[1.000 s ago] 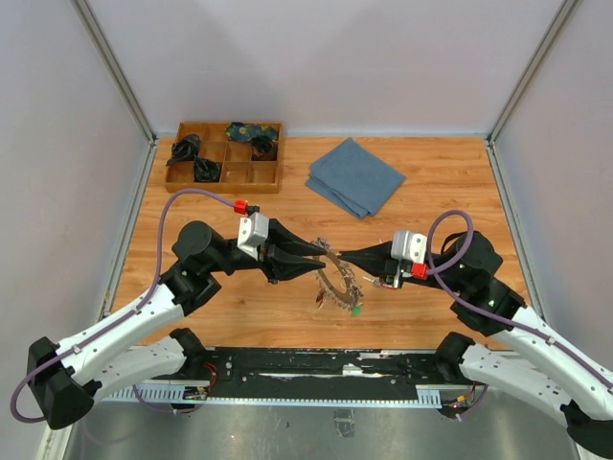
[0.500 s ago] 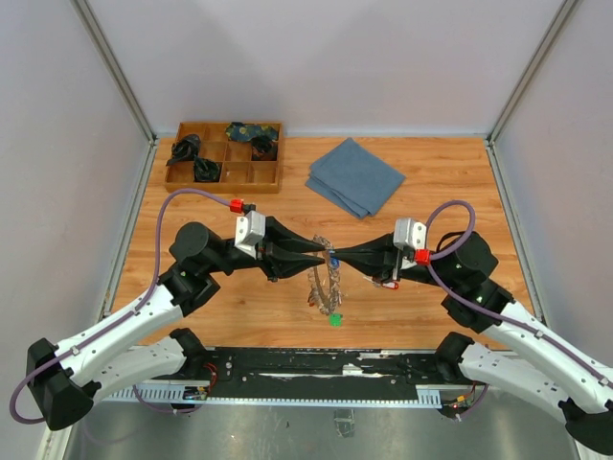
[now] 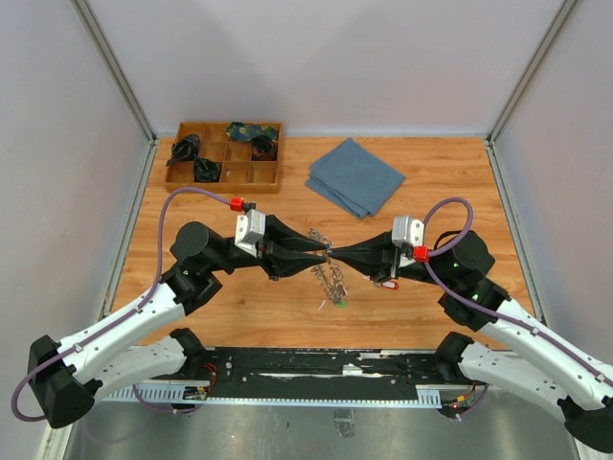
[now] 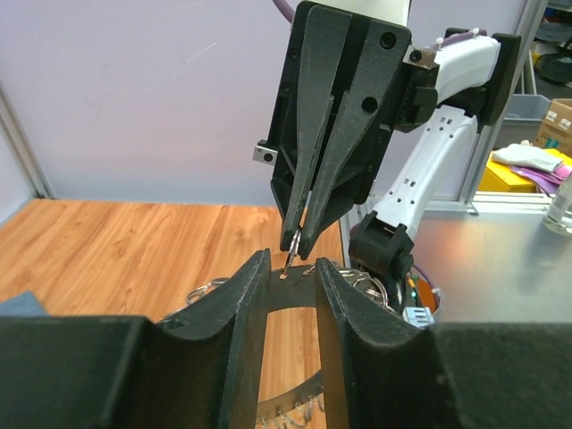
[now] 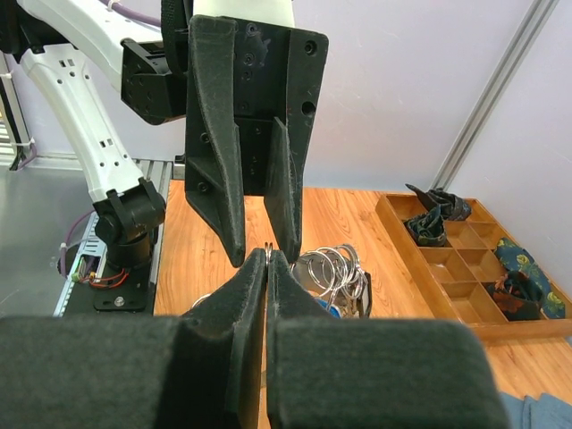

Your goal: Put the keys on the keyring

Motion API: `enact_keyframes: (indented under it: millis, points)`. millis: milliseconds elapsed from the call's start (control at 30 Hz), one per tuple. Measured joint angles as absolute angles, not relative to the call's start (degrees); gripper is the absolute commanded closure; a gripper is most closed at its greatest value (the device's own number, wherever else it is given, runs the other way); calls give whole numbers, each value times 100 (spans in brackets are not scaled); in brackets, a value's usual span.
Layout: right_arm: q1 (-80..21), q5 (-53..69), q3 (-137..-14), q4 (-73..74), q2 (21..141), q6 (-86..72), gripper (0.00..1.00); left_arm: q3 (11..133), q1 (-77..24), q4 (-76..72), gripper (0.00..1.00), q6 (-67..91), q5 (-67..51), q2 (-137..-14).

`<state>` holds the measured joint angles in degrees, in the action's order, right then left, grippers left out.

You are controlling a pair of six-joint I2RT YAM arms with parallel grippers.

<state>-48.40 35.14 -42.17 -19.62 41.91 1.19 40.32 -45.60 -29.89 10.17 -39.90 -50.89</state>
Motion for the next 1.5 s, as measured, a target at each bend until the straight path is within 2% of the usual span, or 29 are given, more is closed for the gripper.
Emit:
enact_keyframes:
  millis: [267, 400, 433, 633, 833, 967, 1267, 1500]
  points:
    - [-4845, 3559, -4200, -1990, 4198, 102, 100, 4032, -4560, -3011, 80, 1070, -4003, -5190]
    - [-4880, 3564, -4180, -2025, 4195, 99, 100, 4032, -4560, -3013, 99, 1092, -3992, -5203]
    - [-4882, 3564, -4178, -2029, 4195, 99, 100, 4032, -4560, -3015, 99, 1090, -3990, -5203]
    - [-4884, 3555, -4178, -2018, 4191, 119, 98, 4032, -4560, -3004, 99, 1068, -3988, -5203]
    - [-4886, 3487, -4429, -1094, 4110, 657, 80, 4169, -4584, -2340, 100, 727, -3913, -5203]
    - [-4886, 3398, -4845, -290, 4021, 1210, 73, 4405, -4584, -1575, 99, 368, -3712, -5203]
    - [-4890, 3164, -5319, 993, 4167, 2049, 67, 4877, -4650, -237, 99, -314, -3251, -5290]
    - [-4917, 3039, -5387, 1540, 4606, 2305, 67, 5085, -4978, 445, 100, -792, -2810, -5428]
